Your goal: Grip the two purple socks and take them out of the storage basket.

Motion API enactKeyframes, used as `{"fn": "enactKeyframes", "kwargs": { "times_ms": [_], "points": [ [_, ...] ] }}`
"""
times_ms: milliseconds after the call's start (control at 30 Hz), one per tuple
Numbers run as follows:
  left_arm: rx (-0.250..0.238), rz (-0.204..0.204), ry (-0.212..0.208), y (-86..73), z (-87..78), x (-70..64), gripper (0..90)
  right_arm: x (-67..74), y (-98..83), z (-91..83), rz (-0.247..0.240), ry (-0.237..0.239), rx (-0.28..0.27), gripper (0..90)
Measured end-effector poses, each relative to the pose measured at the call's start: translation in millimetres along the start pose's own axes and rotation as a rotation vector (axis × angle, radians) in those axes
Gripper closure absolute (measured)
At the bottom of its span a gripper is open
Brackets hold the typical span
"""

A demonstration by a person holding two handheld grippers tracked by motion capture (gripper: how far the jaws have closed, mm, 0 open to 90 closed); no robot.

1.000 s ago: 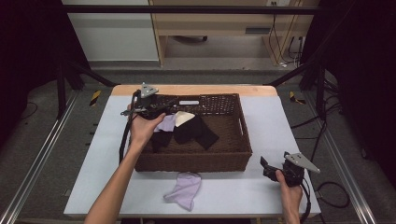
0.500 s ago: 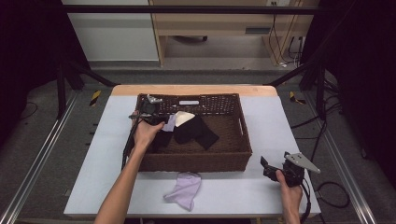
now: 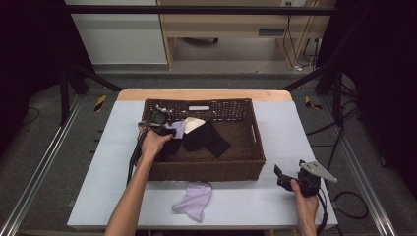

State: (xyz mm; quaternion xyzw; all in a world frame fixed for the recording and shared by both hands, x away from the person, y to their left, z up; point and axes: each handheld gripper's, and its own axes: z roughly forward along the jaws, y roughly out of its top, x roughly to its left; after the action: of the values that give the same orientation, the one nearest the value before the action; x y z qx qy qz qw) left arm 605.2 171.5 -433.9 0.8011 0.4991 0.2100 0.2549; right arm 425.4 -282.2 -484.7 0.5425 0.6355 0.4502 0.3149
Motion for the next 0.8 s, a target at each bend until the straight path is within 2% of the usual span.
{"fn": "enactKeyframes", "kwargs": {
  "times_ms": [67,200,300,433,600,700,767,800],
  "points": [
    [0.019,0.001,-0.006,-0.5,0.1,-0.1,51.9,0.0,0.0,0.0,0.001,0.0,0.0,3.9],
    [0.044,0.019,-0.022,0.5,-2.3,-1.3,71.2,0.0,0.0,0.0,0.0,0.001,0.0,3.9],
    [0.056,-0.002,-0.038,1.5,-5.0,-2.0,83.4,0.0,0.0,0.1,0.0,0.0,0.001,3.9],
    [0.041,-0.011,-0.057,2.4,-8.6,-3.4,86.3,-0.1,0.0,0.1,0.001,0.0,0.001,3.9],
    [-0.041,-0.015,-0.071,5.0,-19.0,-3.0,86.6,-0.2,0.0,0.2,0.001,0.0,0.001,3.9],
    [-0.114,-0.017,-0.084,6.7,-29.7,-2.3,86.8,-0.7,0.3,0.2,0.004,0.004,0.006,3.9],
    [-0.163,-0.002,-0.091,6.8,-40.5,0.4,86.8,-0.9,0.3,0.3,0.004,0.005,0.007,3.9],
    [-0.193,-0.011,-0.102,6.4,-45.7,1.4,86.9,-0.7,0.3,0.2,0.003,0.003,0.006,3.9]
  ]
}}
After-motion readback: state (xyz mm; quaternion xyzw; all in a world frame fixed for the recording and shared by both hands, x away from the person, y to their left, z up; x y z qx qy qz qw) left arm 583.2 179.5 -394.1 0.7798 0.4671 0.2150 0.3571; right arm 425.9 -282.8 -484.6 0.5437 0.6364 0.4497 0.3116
